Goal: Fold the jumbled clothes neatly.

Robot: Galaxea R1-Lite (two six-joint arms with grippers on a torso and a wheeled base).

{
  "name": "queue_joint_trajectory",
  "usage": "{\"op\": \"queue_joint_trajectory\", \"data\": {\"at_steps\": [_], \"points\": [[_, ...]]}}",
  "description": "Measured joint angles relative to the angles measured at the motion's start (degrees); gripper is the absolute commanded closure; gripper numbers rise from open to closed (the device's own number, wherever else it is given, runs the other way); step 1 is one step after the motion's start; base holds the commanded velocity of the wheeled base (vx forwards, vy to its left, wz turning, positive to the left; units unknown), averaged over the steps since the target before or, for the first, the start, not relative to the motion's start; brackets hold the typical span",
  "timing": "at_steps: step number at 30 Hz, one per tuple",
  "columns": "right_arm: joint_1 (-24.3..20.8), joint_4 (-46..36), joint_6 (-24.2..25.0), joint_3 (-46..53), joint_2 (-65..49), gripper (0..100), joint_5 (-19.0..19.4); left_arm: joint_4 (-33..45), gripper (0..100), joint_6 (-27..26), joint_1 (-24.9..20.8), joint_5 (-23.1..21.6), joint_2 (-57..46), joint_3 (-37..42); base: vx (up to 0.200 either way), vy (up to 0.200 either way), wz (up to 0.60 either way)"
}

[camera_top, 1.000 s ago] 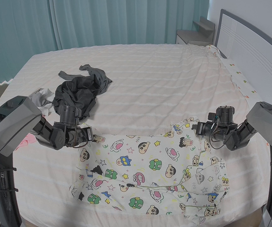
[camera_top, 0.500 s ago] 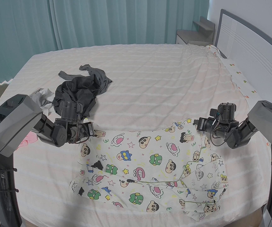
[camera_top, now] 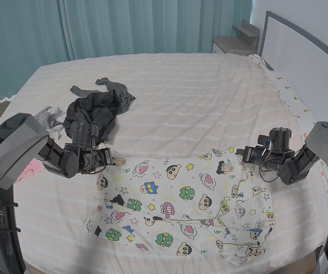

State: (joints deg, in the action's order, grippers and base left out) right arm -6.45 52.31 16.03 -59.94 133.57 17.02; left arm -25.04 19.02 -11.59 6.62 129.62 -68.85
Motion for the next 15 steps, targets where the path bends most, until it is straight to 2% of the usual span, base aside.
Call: {"op": "queue_joint_trajectory", "data": {"at_steps": [6,11,15], "points": [[0.83,1.88,-0.29,6.67,-3.39,100,4.38,-0.02,100,-0.11,-0.22,-0.24,-1.93,1.99,0.000,0.000,0.00],[1.08,5.14,-0.46,11.22,-5.44,100,6.46,-0.22,100,-0.13,-1.17,-0.30,-3.46,4.16,0.000,0.000,0.00],[1.19,6.69,-0.54,14.08,-6.69,100,7.64,-3.86,100,-0.33,-2.16,-0.20,-4.38,6.03,0.000,0.000,0.00]]}}
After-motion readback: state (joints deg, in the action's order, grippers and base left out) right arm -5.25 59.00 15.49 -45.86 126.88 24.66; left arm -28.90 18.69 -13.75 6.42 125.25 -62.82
